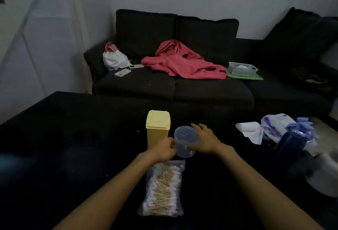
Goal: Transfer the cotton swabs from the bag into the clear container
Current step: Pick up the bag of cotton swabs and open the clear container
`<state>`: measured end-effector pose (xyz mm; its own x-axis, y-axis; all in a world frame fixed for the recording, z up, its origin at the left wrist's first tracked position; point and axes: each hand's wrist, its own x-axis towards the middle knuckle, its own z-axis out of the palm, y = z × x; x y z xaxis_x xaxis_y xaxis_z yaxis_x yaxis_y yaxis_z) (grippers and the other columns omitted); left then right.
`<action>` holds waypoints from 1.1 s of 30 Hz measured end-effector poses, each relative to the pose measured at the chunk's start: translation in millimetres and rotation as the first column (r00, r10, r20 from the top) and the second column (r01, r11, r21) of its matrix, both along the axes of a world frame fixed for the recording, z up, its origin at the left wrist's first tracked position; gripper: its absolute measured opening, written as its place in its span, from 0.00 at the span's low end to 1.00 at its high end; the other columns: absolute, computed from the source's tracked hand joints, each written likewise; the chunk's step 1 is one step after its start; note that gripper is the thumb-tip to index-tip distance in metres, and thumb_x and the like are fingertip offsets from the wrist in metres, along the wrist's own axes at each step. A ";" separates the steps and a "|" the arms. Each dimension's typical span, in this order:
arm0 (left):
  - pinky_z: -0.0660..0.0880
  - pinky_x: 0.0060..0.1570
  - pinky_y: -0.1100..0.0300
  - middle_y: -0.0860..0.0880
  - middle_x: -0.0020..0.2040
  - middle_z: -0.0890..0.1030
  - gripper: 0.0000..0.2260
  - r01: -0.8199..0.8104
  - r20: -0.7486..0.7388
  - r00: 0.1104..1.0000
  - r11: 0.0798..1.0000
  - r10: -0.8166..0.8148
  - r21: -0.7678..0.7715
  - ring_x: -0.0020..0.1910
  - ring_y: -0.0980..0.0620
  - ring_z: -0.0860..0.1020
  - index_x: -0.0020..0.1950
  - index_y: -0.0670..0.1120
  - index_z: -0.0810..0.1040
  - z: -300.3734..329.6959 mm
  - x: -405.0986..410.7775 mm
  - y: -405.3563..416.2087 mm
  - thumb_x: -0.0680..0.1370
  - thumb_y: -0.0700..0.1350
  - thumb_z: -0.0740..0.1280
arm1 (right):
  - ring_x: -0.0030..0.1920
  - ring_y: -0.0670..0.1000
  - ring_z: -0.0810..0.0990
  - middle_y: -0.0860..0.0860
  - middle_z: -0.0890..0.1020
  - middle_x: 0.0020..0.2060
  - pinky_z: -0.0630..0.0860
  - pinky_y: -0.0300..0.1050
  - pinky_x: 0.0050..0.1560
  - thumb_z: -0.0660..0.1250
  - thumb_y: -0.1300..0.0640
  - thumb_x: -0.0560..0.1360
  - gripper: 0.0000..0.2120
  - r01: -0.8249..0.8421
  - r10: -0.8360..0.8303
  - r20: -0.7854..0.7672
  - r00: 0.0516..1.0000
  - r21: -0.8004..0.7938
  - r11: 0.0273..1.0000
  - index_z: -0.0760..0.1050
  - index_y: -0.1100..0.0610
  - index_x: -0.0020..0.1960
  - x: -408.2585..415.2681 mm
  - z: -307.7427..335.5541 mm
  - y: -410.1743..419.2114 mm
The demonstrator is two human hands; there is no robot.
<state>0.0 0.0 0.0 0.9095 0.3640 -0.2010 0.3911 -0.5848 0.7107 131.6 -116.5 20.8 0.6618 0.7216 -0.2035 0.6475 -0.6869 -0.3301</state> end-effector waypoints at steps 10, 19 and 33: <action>0.74 0.57 0.53 0.44 0.58 0.79 0.15 -0.093 0.077 0.992 0.993 0.099 -0.073 0.58 0.47 0.77 0.64 0.40 0.72 -30.1 5.4 -9.8 0.77 0.41 0.66 | 0.69 0.56 0.65 0.54 0.59 0.71 0.68 0.49 0.67 0.71 0.47 0.71 0.35 0.041 -0.016 -0.084 0.996 0.299 0.953 0.59 0.51 0.74 0.1 -33.9 -5.6; 0.76 0.60 0.51 0.52 0.61 0.77 0.36 0.051 0.368 0.929 0.969 0.042 -0.241 0.60 0.54 0.77 0.67 0.50 0.69 0.4 -26.4 -41.7 0.62 0.53 0.80 | 0.58 0.47 0.75 0.48 0.72 0.61 0.76 0.41 0.55 0.75 0.41 0.64 0.35 0.167 0.018 -0.363 0.932 0.473 0.865 0.70 0.51 0.67 -42.8 6.8 -65.0; 0.76 0.57 0.59 0.52 0.58 0.80 0.28 0.082 0.294 0.953 0.875 0.071 -0.477 0.57 0.56 0.79 0.65 0.50 0.72 2.3 -102.3 -52.4 0.67 0.43 0.77 | 0.52 0.39 0.71 0.48 0.72 0.64 0.68 0.28 0.42 0.71 0.43 0.70 0.37 0.138 0.088 -0.455 0.886 0.441 0.887 0.60 0.55 0.73 -136.9 14.9 -71.9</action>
<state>-102.3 -52.4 2.3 0.9553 0.2867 -0.0729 0.1182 -0.1442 0.9825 -5.3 -188.4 35.7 0.5964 0.7904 -0.1403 0.3327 -0.4024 -0.8529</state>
